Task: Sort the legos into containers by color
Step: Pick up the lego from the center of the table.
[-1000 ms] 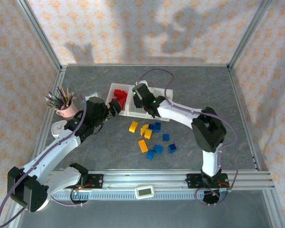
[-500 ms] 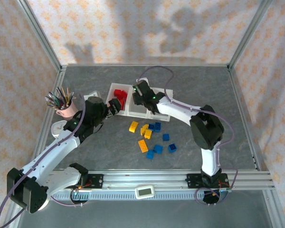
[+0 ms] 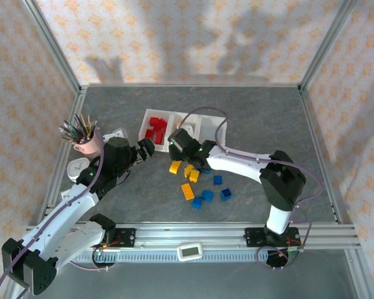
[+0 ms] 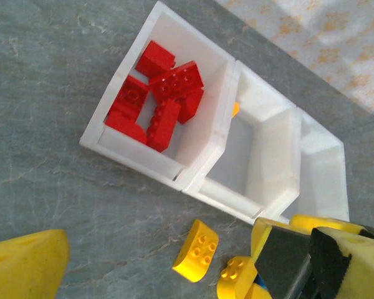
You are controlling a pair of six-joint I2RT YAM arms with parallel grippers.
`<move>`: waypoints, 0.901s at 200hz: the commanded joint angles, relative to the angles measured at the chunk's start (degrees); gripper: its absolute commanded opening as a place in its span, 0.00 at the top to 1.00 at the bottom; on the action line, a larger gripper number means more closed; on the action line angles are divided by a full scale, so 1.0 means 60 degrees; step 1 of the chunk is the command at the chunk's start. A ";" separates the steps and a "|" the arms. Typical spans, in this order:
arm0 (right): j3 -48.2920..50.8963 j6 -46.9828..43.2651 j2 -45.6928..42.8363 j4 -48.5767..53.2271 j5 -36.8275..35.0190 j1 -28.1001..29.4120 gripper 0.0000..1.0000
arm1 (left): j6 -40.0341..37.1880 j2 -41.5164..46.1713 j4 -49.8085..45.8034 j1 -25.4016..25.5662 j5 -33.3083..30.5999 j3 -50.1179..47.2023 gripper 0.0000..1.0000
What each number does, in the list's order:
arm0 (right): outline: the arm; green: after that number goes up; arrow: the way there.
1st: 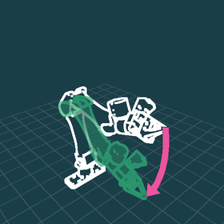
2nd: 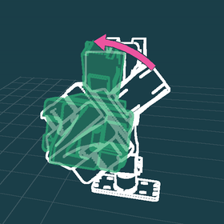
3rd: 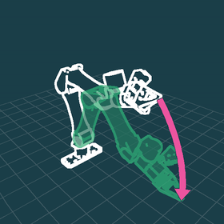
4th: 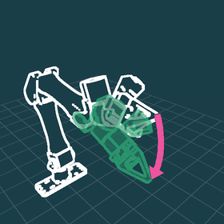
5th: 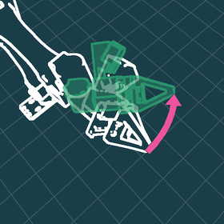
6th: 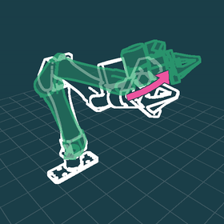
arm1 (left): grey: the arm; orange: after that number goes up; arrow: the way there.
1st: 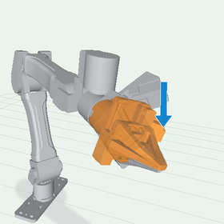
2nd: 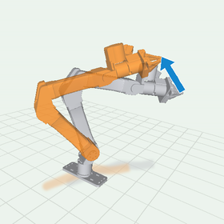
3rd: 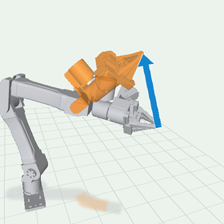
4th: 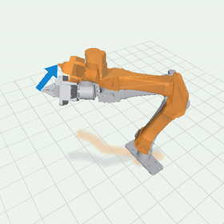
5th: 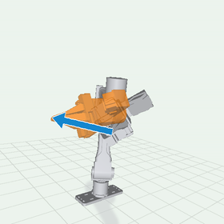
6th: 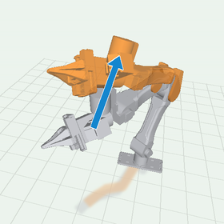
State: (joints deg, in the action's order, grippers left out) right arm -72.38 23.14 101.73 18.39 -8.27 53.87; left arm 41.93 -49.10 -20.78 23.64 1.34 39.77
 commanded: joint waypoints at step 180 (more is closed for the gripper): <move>-0.1273 0.4286 0.2490 0.1272 -0.2356 0.1455 0.30 | 0.0628 0.1896 -0.1016 -0.0044 -0.0868 -0.1069 0.01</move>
State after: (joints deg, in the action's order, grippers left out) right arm -78.13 45.50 115.00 22.09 -18.63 62.59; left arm 45.17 -38.59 -24.86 23.64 -1.89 33.91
